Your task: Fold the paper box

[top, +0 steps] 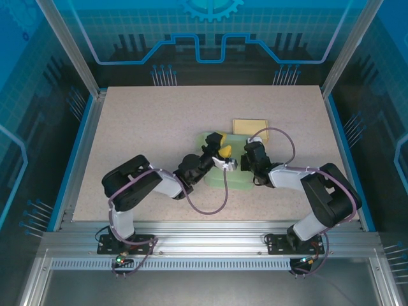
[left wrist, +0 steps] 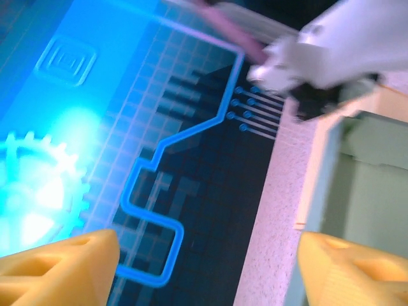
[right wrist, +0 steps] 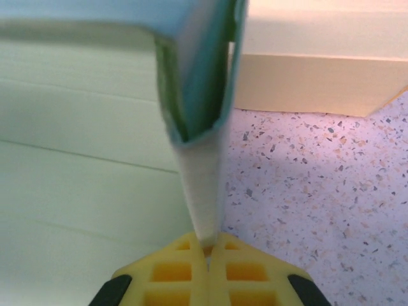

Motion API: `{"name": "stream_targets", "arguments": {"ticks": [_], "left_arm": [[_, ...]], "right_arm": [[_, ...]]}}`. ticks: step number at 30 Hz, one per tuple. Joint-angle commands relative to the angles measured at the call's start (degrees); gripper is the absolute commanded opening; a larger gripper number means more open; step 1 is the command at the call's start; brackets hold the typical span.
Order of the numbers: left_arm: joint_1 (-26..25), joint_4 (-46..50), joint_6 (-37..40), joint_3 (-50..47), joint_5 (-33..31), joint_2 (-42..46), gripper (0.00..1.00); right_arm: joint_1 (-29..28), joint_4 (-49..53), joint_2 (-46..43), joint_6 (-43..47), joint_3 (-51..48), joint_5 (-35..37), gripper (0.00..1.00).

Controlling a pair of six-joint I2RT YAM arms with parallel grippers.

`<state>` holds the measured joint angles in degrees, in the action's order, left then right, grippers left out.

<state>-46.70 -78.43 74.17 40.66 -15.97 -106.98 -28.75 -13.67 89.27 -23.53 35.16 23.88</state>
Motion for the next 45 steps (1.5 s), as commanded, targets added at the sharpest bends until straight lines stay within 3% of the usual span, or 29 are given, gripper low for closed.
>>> {"name": "stream_targets", "arguments": {"ticks": [1,3,5,7,8,10,12,15,20,34,42,45], "left_arm": [[-0.43,-1.72,-14.62,-0.56,-12.52,7.25,0.85],[-0.41,-1.66,-22.0,-0.96,-19.21,11.05,0.97],[-0.5,-0.27,-27.91,-1.59,-23.85,15.04,0.99],[-0.61,8.11,-33.72,-1.04,-27.15,19.93,0.99],[-0.43,17.47,-37.79,0.44,-27.87,22.92,0.99],[0.61,41.27,-48.86,5.5,-25.12,27.52,0.99],[3.11,62.68,-61.05,12.37,-17.5,29.53,0.99],[4.3,68.29,-64.32,16.06,-14.27,27.89,0.99],[4.11,81.28,-65.88,26.44,-15.79,19.01,0.99],[0.94,82.29,-62.79,40.27,-17.94,-2.34,0.99],[0.34,80.79,-63.23,37.23,-19.83,-3.91,0.99],[0.29,80.64,-62.95,36.66,-20.41,-4.15,0.99]], "right_arm": [[-2.32,-3.1,0.38,1.27,0.54,5.22,0.0],[-3.23,-4.43,-0.04,1.96,-0.27,6.41,0.0],[-3.86,-5.91,-0.56,2.64,-1.15,7.14,0.0],[-4.19,-7.49,-1.07,3.5,-2.08,7.0,0.0],[-4.28,-8.33,-1.25,3.87,-2.43,6.76,0.0],[-4.21,-9.48,-1.38,4.45,-3.06,6.13,0.0],[-4.46,-10.46,-1.3,4.89,-3.55,5.67,0.0],[-4.44,-12.78,-1.14,5.24,-4.8,4.69,0.0],[-4.6,-16.41,-0.33,6.03,-6.74,3.59,0.0],[-5.65,-17.98,0.54,6.51,-7.77,2.27,0.0],[-5.9,-17.25,0.68,4.12,-7.51,6.51,0.01],[-5.88,-17.87,1.14,3.84,-7.3,7.08,0.1]]}}
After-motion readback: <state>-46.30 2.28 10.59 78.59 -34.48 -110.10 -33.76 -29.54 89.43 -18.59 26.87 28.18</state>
